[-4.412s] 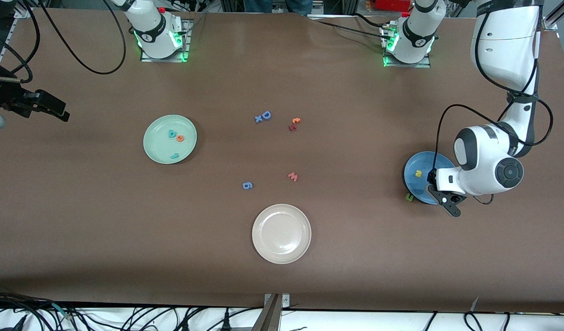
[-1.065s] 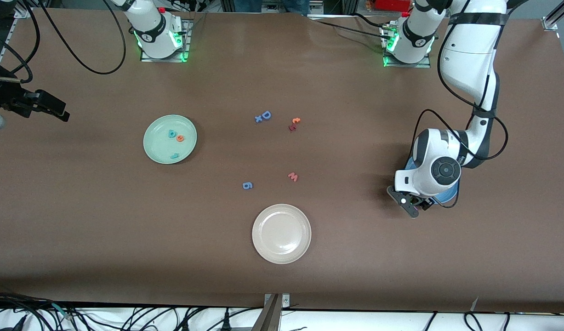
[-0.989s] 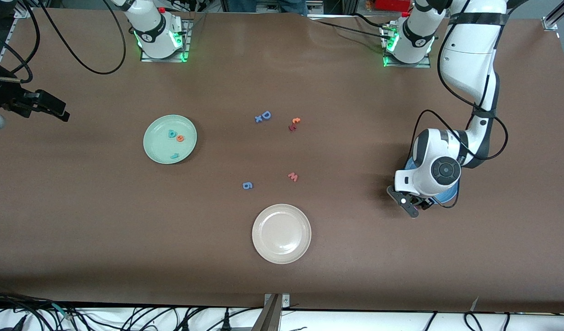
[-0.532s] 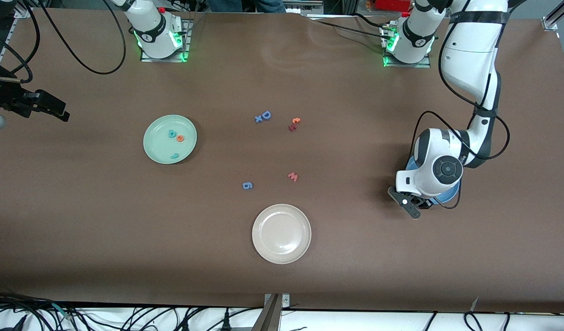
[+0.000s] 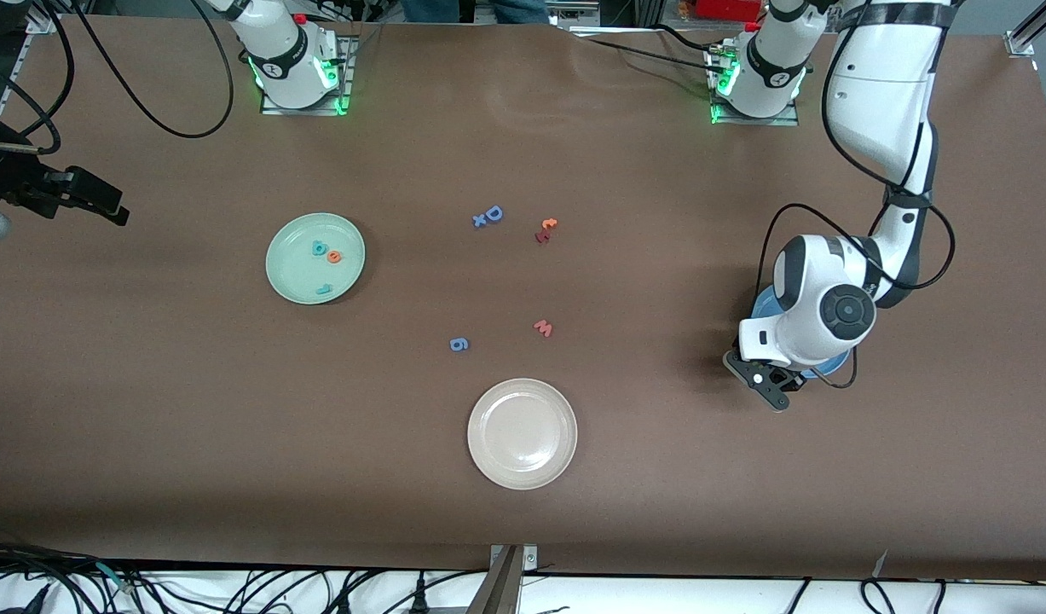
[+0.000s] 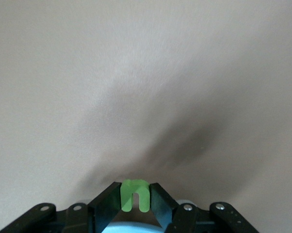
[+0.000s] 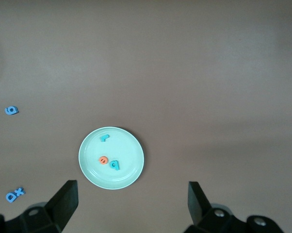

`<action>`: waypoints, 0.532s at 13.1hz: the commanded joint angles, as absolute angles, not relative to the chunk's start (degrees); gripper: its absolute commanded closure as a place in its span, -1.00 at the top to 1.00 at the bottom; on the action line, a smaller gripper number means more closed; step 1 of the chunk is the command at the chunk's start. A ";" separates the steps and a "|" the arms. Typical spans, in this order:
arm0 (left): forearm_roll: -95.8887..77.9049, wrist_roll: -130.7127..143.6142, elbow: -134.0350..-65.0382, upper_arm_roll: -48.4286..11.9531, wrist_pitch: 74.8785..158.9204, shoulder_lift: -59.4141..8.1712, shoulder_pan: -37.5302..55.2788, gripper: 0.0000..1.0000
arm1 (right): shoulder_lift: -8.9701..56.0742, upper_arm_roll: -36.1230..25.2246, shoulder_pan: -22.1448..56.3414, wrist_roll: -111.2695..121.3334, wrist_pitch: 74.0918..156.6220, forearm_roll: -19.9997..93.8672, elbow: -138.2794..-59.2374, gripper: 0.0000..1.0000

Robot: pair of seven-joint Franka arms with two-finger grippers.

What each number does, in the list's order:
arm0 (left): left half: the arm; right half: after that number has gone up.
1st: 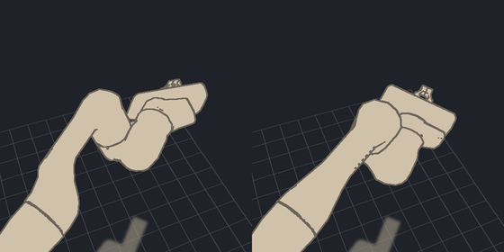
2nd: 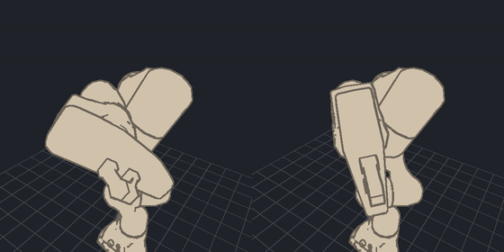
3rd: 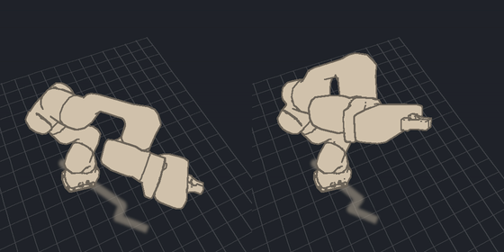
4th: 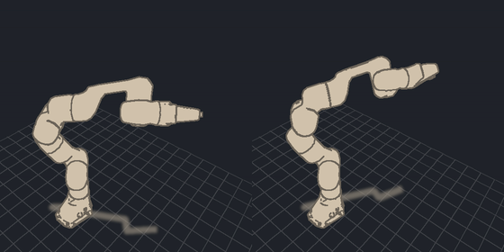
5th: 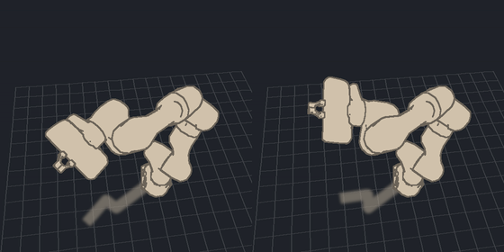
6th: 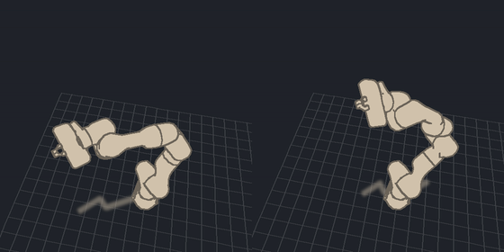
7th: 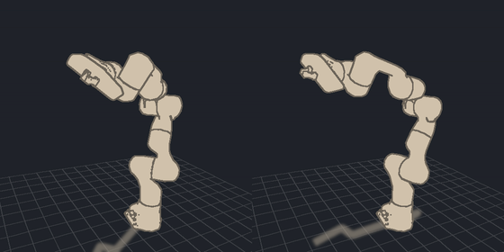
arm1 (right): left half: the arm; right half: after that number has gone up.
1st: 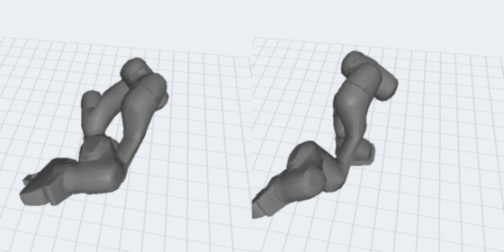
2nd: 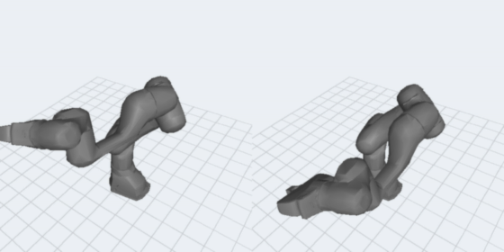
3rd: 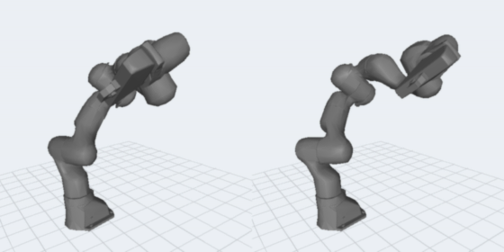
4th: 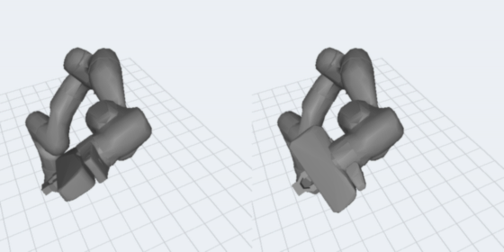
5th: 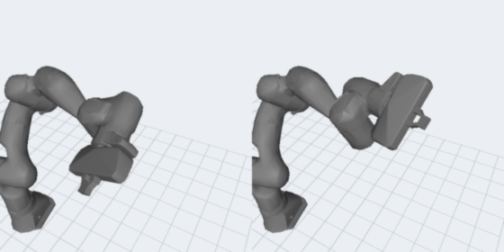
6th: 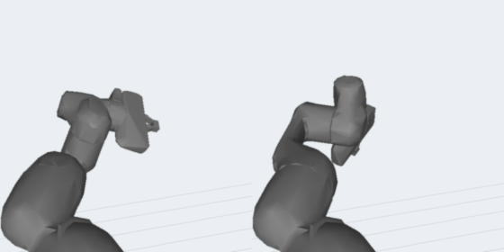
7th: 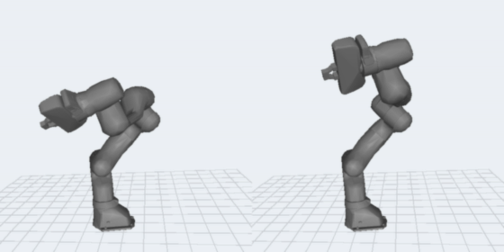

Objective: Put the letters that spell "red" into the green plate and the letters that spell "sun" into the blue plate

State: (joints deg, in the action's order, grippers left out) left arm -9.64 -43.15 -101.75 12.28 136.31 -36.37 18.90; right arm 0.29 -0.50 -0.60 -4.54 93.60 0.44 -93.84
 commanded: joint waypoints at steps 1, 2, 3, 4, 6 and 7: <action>-11.60 -43.77 -102.22 12.30 130.80 -33.14 17.67 -0.85 | 0.53 -0.35 -0.88 -4.04 93.08 1.23 -92.99 1.00; -11.17 -44.38 -102.30 12.30 129.30 -33.05 16.80 -0.84 | 0.53 -0.44 -0.88 -4.04 93.08 1.23 -92.99 1.00; -11.08 -48.21 -102.83 12.39 128.42 -33.13 15.92 -0.80 | 0.53 -0.44 -0.88 -3.96 93.08 1.23 -92.99 1.00; -11.16 -52.95 -102.92 12.74 127.02 -33.13 14.69 -0.80 | 0.53 -0.44 -0.88 -4.04 93.08 1.23 -92.99 1.00; -11.08 -56.41 -102.57 15.46 122.10 -33.05 14.06 -0.80 | 0.53 -0.44 -0.88 -3.96 92.99 1.23 -92.99 1.00; -11.07 -58.08 -102.83 16.43 120.69 -33.05 14.06 -0.80 | 0.53 -0.44 -0.97 -4.04 93.08 1.23 -92.99 1.00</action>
State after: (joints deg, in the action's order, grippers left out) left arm -10.19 -53.61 -102.06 14.84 123.74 -34.04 14.26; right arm 0.29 -0.51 -0.60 -4.54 93.60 0.44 -93.84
